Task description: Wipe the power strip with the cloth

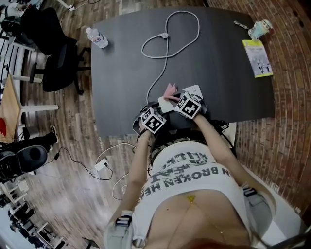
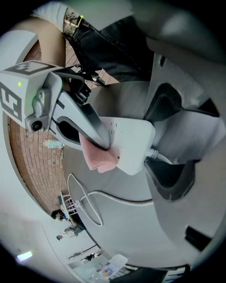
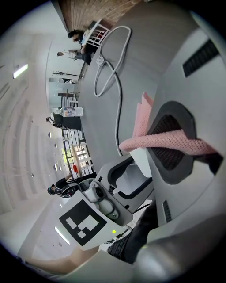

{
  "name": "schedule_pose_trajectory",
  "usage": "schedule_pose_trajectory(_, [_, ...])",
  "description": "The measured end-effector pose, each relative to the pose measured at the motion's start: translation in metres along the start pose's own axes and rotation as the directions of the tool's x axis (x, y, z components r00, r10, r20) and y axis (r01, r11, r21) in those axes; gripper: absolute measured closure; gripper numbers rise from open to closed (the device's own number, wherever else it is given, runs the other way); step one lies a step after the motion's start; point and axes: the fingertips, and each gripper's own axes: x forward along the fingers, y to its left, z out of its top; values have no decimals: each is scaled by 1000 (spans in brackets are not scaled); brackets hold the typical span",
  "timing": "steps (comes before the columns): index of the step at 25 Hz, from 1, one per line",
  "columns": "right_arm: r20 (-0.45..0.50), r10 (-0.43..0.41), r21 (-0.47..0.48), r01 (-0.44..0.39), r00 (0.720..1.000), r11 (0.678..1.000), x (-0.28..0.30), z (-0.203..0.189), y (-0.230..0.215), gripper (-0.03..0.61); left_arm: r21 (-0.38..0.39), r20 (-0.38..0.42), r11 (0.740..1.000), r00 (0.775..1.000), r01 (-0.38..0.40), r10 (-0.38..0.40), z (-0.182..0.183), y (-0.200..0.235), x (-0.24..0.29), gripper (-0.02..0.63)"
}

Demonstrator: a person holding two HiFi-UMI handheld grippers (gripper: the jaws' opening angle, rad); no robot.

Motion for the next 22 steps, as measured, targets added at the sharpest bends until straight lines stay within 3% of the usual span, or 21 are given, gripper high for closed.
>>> schedule_pose_trajectory(22, [-19,-92,90,93,996,992,-22,-35,-34,561,-3,-1,1000,1000,12,-12,-1,-2,1,348])
